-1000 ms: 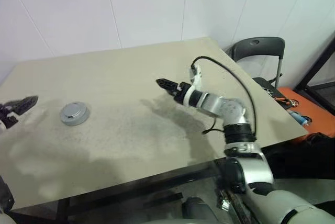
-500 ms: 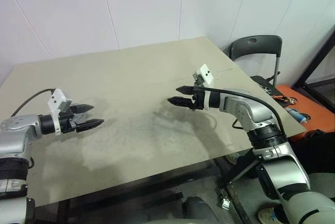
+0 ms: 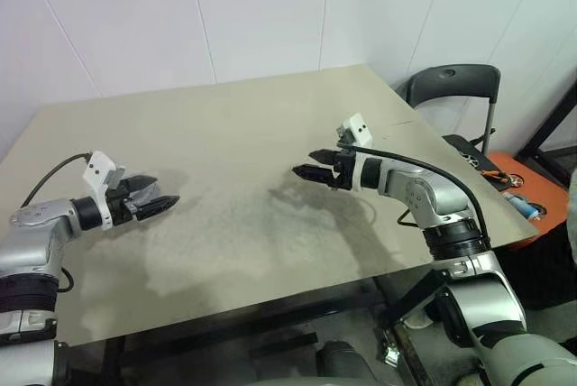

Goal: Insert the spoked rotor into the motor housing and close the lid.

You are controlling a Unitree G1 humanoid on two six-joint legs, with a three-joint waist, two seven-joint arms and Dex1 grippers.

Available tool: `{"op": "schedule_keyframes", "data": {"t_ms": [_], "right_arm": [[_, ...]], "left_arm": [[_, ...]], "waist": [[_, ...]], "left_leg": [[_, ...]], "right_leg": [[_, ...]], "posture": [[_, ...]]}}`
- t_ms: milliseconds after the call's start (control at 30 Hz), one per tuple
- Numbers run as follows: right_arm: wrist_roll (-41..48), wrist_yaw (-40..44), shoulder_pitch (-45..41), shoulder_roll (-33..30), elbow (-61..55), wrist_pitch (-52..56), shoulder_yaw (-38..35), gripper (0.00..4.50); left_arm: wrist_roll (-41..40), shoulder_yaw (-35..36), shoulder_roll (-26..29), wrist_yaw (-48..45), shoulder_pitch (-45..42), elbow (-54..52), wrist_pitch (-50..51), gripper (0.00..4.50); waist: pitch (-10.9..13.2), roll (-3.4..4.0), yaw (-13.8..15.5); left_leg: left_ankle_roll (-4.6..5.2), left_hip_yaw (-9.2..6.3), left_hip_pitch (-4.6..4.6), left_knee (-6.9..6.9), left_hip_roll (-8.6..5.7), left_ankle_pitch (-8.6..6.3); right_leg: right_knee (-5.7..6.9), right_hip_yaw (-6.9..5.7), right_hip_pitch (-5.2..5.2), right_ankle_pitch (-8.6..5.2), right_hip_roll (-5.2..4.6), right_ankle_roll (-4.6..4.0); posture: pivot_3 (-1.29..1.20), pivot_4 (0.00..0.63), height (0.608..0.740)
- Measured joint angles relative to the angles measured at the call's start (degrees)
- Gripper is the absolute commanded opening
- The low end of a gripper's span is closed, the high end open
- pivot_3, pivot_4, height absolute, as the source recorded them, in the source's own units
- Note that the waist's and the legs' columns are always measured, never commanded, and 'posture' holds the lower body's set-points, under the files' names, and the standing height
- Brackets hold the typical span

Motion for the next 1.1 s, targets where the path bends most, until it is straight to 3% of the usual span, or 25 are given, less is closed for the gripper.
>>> {"op": "schedule_keyframes", "data": {"t_ms": [567,1100], "right_arm": [[0.06,-6.01,0.0,1.41,4.58,1.06,-7.17,3.8],[-2.04,-5.95,-1.0,2.02,6.76,0.0,-6.93,3.8]], "left_arm": [[0.22,-0.02,-2.19,4.59,0.33,-2.41,1.57,4.46],[-0.04,0.02,-2.21,5.14,-0.1,-3.09,1.78,4.46]], "waist": [[0.0,-0.01,-0.02],[0.0,0.0,-0.09]], "left_leg": [[0.0,0.01,0.03,0.0,0.0,0.0],[0.0,0.02,0.04,0.0,0.0,0.0]], "right_leg": [[0.0,0.01,0.02,0.0,0.0,-0.01],[0.01,0.01,0.03,0.01,0.01,-0.01]], "posture": [[0.0,0.0,0.74],[0.0,0.0,0.74]]}}
